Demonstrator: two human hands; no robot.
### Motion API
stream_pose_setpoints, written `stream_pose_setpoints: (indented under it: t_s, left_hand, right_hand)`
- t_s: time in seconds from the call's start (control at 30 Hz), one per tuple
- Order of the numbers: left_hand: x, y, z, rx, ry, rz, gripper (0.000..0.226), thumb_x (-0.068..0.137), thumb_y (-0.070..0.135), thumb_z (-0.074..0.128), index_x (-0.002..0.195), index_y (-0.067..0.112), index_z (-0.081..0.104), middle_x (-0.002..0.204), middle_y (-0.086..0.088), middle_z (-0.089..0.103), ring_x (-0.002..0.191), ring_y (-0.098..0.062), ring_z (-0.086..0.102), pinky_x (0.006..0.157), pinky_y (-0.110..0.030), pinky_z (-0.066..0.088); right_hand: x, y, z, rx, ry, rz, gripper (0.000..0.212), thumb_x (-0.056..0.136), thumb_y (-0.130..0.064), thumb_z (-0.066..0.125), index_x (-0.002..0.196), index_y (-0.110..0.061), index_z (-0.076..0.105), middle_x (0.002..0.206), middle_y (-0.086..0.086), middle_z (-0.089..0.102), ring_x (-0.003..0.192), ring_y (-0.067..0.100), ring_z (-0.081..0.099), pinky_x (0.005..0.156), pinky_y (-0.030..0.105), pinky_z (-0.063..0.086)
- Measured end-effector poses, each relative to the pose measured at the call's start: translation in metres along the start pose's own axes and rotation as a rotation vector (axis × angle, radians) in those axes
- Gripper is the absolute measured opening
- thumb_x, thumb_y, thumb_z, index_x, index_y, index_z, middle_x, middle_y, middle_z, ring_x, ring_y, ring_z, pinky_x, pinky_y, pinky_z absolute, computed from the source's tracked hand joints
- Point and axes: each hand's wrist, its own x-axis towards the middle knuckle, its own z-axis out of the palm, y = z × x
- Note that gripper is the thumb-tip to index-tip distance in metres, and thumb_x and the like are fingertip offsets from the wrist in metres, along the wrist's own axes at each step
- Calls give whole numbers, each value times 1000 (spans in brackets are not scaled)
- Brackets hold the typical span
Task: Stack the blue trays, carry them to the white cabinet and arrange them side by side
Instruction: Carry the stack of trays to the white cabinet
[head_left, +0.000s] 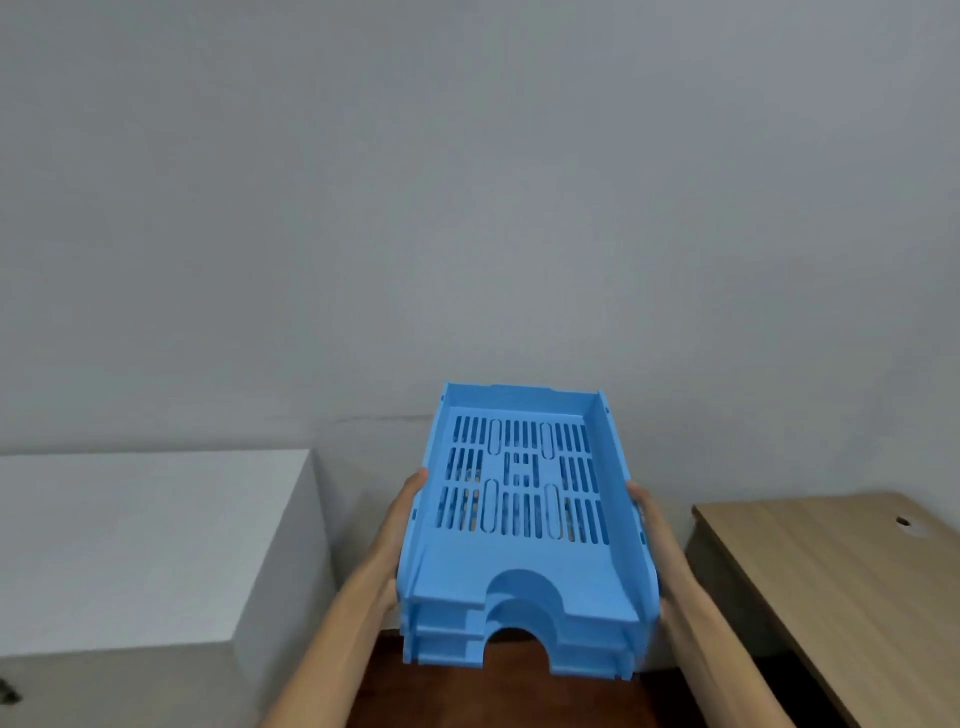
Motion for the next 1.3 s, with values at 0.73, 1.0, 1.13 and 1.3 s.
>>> stream_pose_setpoints:
  t_s: [0.73, 1.0, 1.13, 1.3]
  left_hand:
    - [-158, 118, -296, -104, 270, 201, 43, 98, 42, 49, 74, 13, 69, 71, -11, 64, 59, -25, 60, 57, -33, 51]
    - [-115, 132, -360, -96, 253, 151, 42, 99, 39, 47, 69, 16, 65, 63, -6, 63, 53, -21, 58, 53, -30, 50]
    - [-80, 139, -392, -92, 203, 87, 35, 95, 44, 54, 84, 13, 65, 76, -11, 64, 64, -26, 60, 61, -35, 51]
    - [-48, 144, -418, -132, 106, 9, 35, 97, 43, 52, 87, 13, 67, 77, -11, 68, 66, -28, 63, 63, -37, 52]
  right_hand:
    - [93, 185, 324, -59, -231, 190, 59, 77, -59, 62, 104, -7, 68, 89, 22, 66, 73, 34, 63, 67, 43, 53]
    - [149, 223, 352, -25, -170, 213, 74, 71, -63, 68, 115, -5, 68, 106, 26, 66, 89, 40, 62, 82, 52, 51]
    - [169, 234, 362, -10, -106, 189, 70, 70, -62, 68, 110, -4, 70, 100, 25, 67, 83, 38, 63, 77, 49, 52]
    - [188, 244, 369, -35, -10, 140, 64, 79, -59, 60, 110, -3, 70, 93, 22, 70, 76, 35, 66, 73, 46, 55]
